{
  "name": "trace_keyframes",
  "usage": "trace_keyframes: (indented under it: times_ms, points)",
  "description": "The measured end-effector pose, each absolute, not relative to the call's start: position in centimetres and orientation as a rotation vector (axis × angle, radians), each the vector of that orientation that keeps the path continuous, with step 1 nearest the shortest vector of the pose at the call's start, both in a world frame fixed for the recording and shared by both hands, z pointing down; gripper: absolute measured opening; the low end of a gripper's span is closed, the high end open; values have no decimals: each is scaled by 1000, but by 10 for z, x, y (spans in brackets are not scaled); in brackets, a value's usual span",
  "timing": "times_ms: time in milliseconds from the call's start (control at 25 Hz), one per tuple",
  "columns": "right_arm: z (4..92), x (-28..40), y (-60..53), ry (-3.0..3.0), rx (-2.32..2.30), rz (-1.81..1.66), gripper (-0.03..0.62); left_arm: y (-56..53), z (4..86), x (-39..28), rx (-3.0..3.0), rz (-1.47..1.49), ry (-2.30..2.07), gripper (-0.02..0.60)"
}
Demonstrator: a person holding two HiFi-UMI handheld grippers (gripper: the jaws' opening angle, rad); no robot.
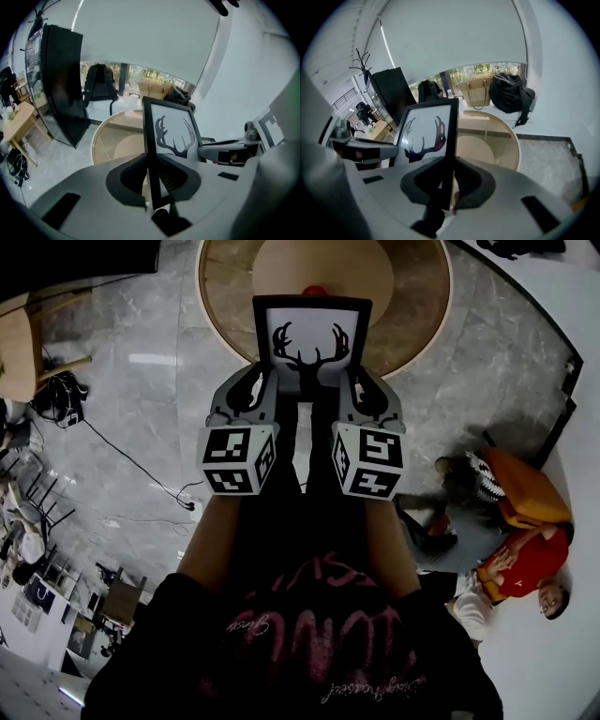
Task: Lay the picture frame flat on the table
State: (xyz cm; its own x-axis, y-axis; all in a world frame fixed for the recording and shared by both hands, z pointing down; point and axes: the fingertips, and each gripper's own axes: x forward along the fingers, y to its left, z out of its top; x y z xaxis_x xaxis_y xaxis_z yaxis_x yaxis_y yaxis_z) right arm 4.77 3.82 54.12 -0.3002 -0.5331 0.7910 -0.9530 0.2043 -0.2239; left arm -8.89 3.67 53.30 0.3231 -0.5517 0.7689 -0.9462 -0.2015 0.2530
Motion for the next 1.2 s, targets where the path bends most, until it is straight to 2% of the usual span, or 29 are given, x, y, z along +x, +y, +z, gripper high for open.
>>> trace_keyframes:
  times_ms: [1200]
  points:
    - [660,46,74,-1804,1265,1078,80,75,649,-91,1712,765,-1245,72]
